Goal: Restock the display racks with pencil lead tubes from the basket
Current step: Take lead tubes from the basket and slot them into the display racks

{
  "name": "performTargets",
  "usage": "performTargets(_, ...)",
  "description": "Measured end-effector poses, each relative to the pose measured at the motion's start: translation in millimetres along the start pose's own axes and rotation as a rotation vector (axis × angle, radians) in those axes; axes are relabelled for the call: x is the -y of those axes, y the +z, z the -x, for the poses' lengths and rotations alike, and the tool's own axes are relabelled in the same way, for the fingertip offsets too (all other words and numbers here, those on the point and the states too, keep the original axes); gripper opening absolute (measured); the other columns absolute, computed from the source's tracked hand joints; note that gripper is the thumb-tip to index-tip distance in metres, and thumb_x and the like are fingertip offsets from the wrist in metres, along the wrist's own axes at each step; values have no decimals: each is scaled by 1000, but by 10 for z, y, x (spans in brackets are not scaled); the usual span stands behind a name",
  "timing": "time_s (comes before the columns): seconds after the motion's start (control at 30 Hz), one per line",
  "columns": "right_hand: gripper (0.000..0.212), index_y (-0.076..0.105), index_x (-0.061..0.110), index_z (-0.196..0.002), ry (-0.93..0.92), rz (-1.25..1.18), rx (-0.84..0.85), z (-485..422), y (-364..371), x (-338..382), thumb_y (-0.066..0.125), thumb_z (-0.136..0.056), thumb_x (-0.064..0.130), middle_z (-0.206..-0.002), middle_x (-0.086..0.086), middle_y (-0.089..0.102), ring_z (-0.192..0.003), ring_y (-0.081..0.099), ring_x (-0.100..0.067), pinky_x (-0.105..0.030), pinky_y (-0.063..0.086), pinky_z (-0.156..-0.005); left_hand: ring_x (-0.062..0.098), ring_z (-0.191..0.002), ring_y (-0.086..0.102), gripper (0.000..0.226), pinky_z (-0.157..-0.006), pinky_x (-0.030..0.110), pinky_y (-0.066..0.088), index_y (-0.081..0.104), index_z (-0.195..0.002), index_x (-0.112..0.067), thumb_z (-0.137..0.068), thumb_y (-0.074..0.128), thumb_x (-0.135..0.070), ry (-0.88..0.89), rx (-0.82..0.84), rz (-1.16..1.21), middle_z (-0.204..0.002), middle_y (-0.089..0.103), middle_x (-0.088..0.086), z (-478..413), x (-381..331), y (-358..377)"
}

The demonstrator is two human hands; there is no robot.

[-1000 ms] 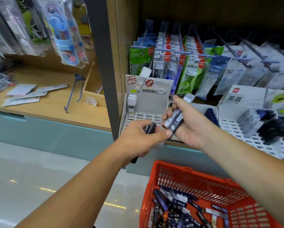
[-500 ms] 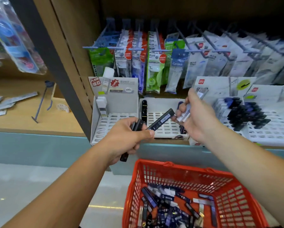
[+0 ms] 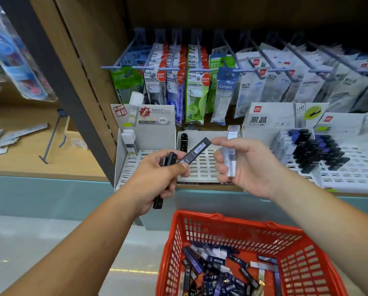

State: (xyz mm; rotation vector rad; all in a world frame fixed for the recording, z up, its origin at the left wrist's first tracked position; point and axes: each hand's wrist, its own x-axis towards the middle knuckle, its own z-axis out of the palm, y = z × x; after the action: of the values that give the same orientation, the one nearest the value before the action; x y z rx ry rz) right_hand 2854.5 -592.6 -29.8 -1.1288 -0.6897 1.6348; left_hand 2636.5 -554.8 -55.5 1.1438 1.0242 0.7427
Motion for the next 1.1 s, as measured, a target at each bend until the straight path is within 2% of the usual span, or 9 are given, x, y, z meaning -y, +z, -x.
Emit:
performTargets(0.07,27,63,15,-121,-65,141,-50,-10,-9,-44,67,-95,17,-69,-5,51,-53,43,-18,-30,36,-51,16,-47,40,18,-40,21,25,72,-112,-16,-99,64,-6,2,-6,7,-81,67,13,13,-13,-8)
performTargets(0.17,9,68,13,-104,-103,320,-125,-12,-6,-103,71,-96,17,-65,-2,50,-52,43,-15,-27,35,-48,18,-48,39,18,-41,22,26,74,-112,-17,-99,65,-7,45,1,15,-80,61,15,29,-31,-6)
performTargets(0.33,6,62,14,-95,24,297,-119,-23,-48,-81,69,-95,15,-63,-4,45,-48,35,-16,-26,25,-49,19,-50,35,28,-44,25,27,73,-115,-23,-93,73,-6,139,4,17,-64,44,12,66,-97,-9)
performTargets(0.43,13,58,17,-87,75,335,-66,8,-81,-76,66,-97,20,-63,-4,44,-47,33,-16,-26,26,-47,18,-48,36,22,-44,24,28,71,-114,-17,-93,75,-12,148,2,13,-65,50,14,97,-138,29)
performTargets(0.6,27,66,5,-105,3,381,-4,120,-117,-82,66,-99,31,-64,-4,45,-47,33,-14,-26,25,-47,15,-46,37,28,-43,22,27,64,-98,-5,-94,74,-30,137,-47,-4,-74,63,11,112,-159,97)
performTargets(0.77,28,63,8,-97,-56,458,53,278,-147,-59,75,-87,31,-60,-3,38,-46,31,-14,-28,23,-50,10,-41,36,21,-39,20,27,64,-95,-3,-100,66,-24,120,5,32,-62,64,1,133,-192,248)
performTargets(0.9,24,63,14,-105,-107,462,-63,344,-245,-38,79,-89,20,-60,-5,35,-46,28,-15,-25,23,-47,9,-43,38,17,-39,19,28,64,-98,-5,-101,66,-21,102,40,65,-76,70,7,144,-238,441)
performTargets(1.0,10,69,15,-92,-102,512,-107,417,-341,24,79,-89,17,-52,-2,35,-45,26,-16,-25,22,-48,8,-43,38,16,-38,20,27,63,-95,-7,-100,66,-21,61,73,84,-77,68,8,137,-264,578)
performTargets(1.1,11,68,13,-83,-62,499,-72,488,-441,76,77,-89,13,-54,-4,36,-44,26,-14,-24,18,-49,8,-46,38,16,-37,20,26,62,-92,-9,-100,67,-22,33,93,93,-78,65,7,129,-279,690)
